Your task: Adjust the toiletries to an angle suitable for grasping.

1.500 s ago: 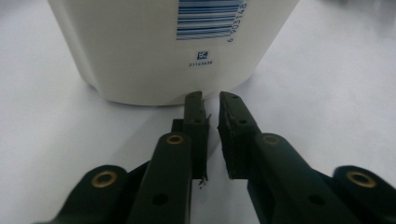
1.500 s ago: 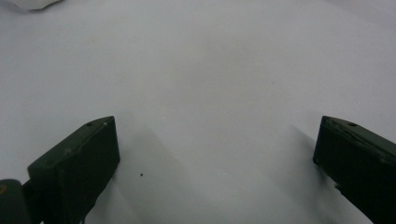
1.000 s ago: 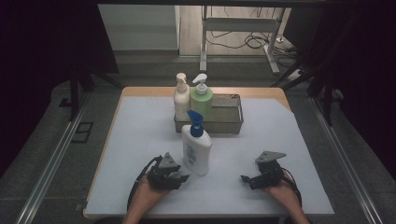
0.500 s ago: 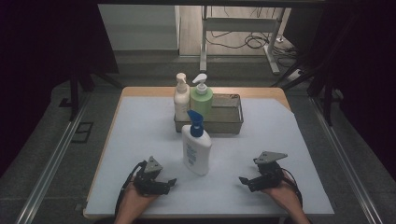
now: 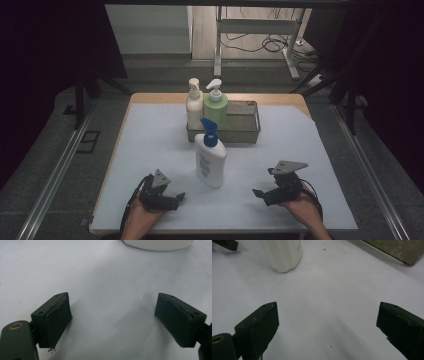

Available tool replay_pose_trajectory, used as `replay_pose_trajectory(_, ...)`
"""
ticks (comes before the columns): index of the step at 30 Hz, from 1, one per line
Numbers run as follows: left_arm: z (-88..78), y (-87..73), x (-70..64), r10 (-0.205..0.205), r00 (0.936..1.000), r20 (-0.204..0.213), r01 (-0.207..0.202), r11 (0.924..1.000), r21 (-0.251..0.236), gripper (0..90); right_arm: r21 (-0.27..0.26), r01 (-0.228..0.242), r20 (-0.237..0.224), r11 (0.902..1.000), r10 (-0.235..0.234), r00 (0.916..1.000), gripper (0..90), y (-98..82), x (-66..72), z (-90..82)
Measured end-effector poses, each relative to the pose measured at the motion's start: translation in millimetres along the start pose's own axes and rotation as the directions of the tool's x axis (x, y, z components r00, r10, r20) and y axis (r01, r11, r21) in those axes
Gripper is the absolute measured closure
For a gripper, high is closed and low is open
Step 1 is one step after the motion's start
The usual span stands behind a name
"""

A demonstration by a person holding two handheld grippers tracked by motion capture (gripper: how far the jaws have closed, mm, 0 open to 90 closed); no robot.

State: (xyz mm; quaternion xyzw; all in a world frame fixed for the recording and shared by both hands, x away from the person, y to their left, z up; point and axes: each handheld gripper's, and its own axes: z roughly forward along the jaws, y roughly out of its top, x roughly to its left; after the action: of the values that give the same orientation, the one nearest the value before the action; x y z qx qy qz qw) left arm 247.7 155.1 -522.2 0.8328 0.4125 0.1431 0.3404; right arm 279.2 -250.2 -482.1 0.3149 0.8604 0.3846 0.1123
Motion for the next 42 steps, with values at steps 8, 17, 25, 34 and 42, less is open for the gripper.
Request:
replay_pose_trajectory(8, 0.4, -1.0, -1.5, 0.014, 0.9998, -0.012, -0.014, 0.9999, 0.0, 12.9, -0.019, 0.031, -0.019, 0.9994, -0.031, 0.9993, 3.6, 15.1, 6.7, -1.1)
replay_pose_trajectory(17, 1.0, -1.6, -2.0, 0.006, 0.9999, -0.012, -0.006, 0.9999, -0.01, 12.9, -0.049, 0.021, -0.048, 0.9986, -0.023, 0.9986, 4.9, 32.5, 13.3, -0.2)
replay_pose_trajectory(25, 0.7, -1.6, -1.8, 0.01, 0.9999, -0.011, -0.01, 0.9999, -0.007, 12.9, -0.072, 0.016, -0.073, 0.9973, -0.021, 0.9971, 8.0, 50.8, 20.7, 2.4)
replay_pose_trajectory(34, 1.0, -1.7, -2.0, 0.006, 0.9999, -0.012, -0.006, 0.9999, -0.011, 12.9, -0.094, 0.031, -0.1, 0.9951, -0.04, 0.9942, 10.3, 72.8, 31.0, 6.9)
replay_pose_trajectory(42, 1.0, -1.7, -2.0, 0.005, 0.9999, -0.012, -0.005, 0.9999, -0.01, 12.9, -0.103, 0.032, -0.105, 0.9942, -0.043, 0.9935, 10.9, 87.9, 37.6, 13.9)
